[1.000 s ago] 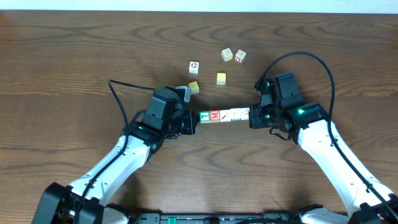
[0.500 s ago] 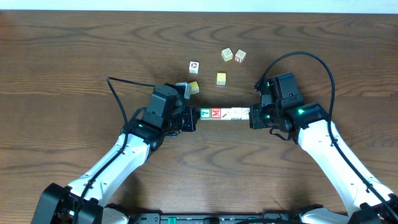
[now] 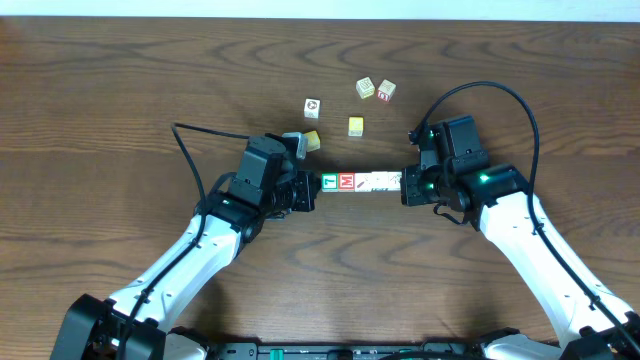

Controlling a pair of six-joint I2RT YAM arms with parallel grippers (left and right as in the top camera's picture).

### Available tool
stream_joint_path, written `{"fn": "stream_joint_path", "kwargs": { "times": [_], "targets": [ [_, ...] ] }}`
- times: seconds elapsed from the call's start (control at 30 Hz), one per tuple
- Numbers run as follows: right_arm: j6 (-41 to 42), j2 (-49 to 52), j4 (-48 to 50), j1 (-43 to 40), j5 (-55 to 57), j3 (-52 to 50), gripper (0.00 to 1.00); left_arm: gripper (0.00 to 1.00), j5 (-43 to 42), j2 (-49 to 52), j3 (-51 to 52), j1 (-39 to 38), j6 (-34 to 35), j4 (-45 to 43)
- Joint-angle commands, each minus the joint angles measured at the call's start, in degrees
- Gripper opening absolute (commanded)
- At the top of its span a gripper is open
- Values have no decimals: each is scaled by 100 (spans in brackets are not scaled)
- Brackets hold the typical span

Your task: Lift 5 blocks

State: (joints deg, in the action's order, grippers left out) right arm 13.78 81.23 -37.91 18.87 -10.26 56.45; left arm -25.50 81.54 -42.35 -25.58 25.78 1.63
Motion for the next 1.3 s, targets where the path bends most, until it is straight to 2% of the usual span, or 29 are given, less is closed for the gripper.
{"fn": "stream_joint_path", "kwargs": {
  "times": [0.0, 1.27],
  "targets": [
    [-79, -90, 103, 289, -1803, 203, 1, 7, -1113, -122, -463, -236, -46, -208],
    [-74, -90, 76, 286, -1676, 352, 1, 7, -1113, -122, -601, -236, -138, -37]
  ]
}}
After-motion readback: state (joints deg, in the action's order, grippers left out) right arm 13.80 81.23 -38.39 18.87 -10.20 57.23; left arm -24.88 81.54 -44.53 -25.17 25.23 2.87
